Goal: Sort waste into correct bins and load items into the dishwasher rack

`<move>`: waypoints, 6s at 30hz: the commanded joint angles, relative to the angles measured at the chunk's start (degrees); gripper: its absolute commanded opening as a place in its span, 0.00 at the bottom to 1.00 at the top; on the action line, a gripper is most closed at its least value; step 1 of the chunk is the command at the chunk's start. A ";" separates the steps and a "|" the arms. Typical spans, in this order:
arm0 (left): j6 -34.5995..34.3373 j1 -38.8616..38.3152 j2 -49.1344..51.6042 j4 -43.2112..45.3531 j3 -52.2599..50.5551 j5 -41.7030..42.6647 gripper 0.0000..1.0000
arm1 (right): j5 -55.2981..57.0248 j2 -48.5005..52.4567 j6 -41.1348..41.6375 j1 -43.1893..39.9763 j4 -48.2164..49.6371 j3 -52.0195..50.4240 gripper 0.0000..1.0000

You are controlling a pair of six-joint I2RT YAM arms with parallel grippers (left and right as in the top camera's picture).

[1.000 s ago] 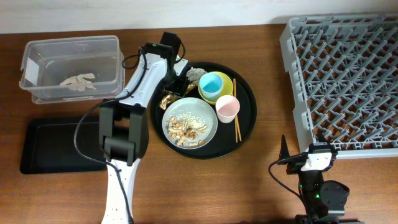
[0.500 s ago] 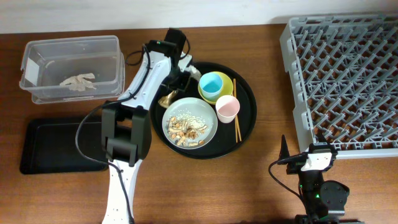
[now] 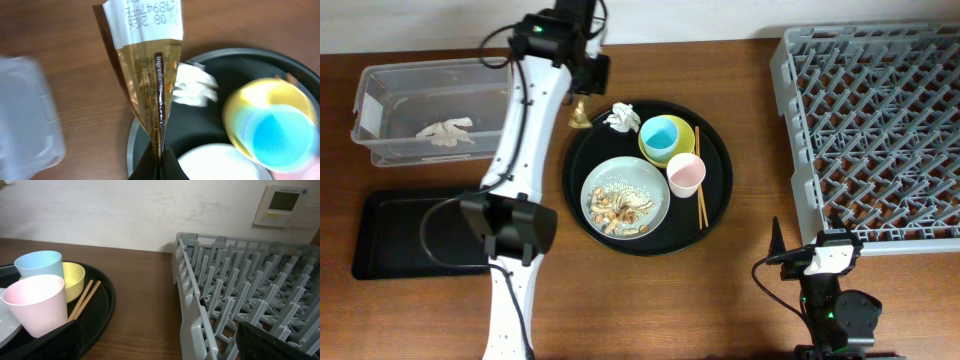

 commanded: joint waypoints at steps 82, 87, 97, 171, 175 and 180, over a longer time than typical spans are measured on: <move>-33.64 -2.14 18.05 -1.88 25.07 -2.19 0.11 | 0.28 -0.22 -0.37 -0.33 -0.07 -0.46 0.98; -33.83 4.37 14.40 0.28 25.11 -10.82 0.11 | 0.28 -0.22 -0.37 -0.33 -0.07 -0.46 0.98; -33.81 20.48 14.45 -0.15 24.20 -13.70 0.12 | 0.28 -0.22 -0.37 -0.33 -0.07 -0.46 0.98; -30.82 17.62 -92.17 -2.73 -75.80 4.28 0.99 | 0.28 -0.22 -0.37 -0.33 -0.07 -0.46 0.98; -30.84 17.62 -92.17 -1.44 -75.80 4.31 0.99 | 0.28 -0.22 -0.37 -0.33 -0.07 -0.46 0.98; -30.82 17.62 -92.19 -2.10 -75.80 4.28 0.99 | 0.28 -0.22 -0.37 -0.33 -0.07 -0.46 0.98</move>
